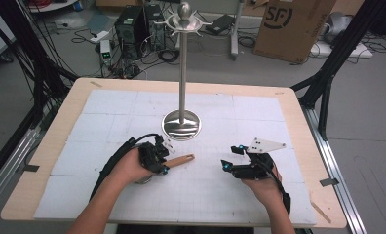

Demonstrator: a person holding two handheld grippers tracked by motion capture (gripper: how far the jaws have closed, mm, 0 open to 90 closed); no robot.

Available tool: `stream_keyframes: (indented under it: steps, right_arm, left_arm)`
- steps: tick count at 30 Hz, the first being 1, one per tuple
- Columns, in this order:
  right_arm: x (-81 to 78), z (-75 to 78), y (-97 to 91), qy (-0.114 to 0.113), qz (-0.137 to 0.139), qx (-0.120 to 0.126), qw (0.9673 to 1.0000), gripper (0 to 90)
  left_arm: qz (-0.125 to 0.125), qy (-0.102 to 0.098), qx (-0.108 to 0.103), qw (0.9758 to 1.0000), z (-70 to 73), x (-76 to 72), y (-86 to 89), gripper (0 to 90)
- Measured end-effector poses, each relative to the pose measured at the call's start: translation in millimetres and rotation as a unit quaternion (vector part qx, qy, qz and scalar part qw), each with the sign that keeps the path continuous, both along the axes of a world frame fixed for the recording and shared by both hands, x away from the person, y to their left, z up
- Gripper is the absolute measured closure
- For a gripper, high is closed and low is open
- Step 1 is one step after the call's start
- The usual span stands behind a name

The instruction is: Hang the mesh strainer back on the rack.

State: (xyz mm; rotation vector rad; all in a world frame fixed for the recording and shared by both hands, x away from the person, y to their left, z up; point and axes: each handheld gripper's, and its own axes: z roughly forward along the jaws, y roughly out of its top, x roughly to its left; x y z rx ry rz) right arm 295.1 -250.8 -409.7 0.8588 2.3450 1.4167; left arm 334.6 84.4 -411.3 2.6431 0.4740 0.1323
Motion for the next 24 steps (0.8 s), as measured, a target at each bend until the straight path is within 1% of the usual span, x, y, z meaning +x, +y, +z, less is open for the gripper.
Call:
stream_keyframes:
  steps: [3,5,7,8,9,10,11,12,13,14,15,16,17,19,22,24]
  right_arm:
    - [0.7,-0.6,0.2,0.001,0.001,-0.001,1.0000,33.5]
    - [0.5,-0.6,0.3,0.002,0.001,-0.001,1.0000,33.5]
    - [0.3,-0.4,0.2,0.000,0.002,0.000,1.0000,33.5]
    - [0.1,-0.2,0.2,0.001,0.002,0.000,1.0000,33.5]
    - [-0.2,0.0,0.2,0.002,0.001,0.001,1.0000,33.5]
    - [-0.2,0.1,0.1,0.002,0.001,0.001,1.0000,33.5]
    - [-0.2,0.0,0.2,0.001,0.000,0.000,1.0000,33.5]
    - [-0.1,0.0,0.3,0.001,0.001,0.000,1.0000,33.5]
    - [0.5,-0.3,0.4,-0.002,0.002,-0.002,1.0000,33.5]
    - [-0.1,-0.2,1.0,0.003,0.002,0.000,1.0000,33.5]
    - [0.3,-0.5,1.0,0.000,0.002,-0.002,1.0000,33.5]
    - [0.5,-0.7,1.2,-0.001,0.003,-0.003,1.0000,33.5]
    - [0.5,-0.7,1.3,-0.001,0.003,-0.004,1.0000,33.5]
    - [0.5,-0.7,1.2,-0.001,0.003,-0.004,1.0000,33.5]
    - [0.3,-0.6,0.8,0.001,0.002,-0.001,1.0000,33.5]
    - [0.6,-0.7,0.7,-0.001,0.001,0.000,1.0000,33.5]
  left_arm:
    - [0.000,-0.008,-0.042,0.9991,11.6,-2.5,5.2,68.8]
    - [0.002,-0.010,-0.070,0.9975,19.6,-3.3,10.2,68.8]
    - [0.004,-0.014,-0.103,0.9946,30.5,-4.3,17.7,68.8]
    - [0.005,-0.016,-0.114,0.9933,35.7,-4.7,21.5,68.8]
    - [0.005,-0.019,-0.128,0.9916,40.9,-5.3,25.3,68.8]
    - [0.009,-0.021,-0.145,0.9892,45.7,-6.2,28.5,68.8]
    - [0.008,-0.024,-0.154,0.9877,50.8,-6.5,32.1,68.8]
    - [0.009,-0.028,-0.168,0.9853,55.1,-7.0,35.0,68.8]
    - [0.007,-0.030,-0.177,0.9838,59.7,-6.8,38.0,68.7]
    - [0.005,-0.033,-0.186,0.9820,63.6,-6.7,40.3,68.7]
    - [0.004,-0.037,-0.193,0.9805,67.6,-6.7,42.4,68.7]
    - [0.003,-0.040,-0.197,0.9797,71.9,-6.5,44.4,68.7]
    - [0.004,-0.044,-0.202,0.9783,75.9,-6.5,46.1,68.7]
    - [0.002,-0.049,-0.221,0.9741,83.8,-5.9,50.2,68.7]
    - [0.003,-0.047,-0.254,0.9661,93.5,-5.0,55.8,68.7]
    - [-0.002,-0.049,-0.260,0.9645,99.3,-2.8,58.7,68.8]
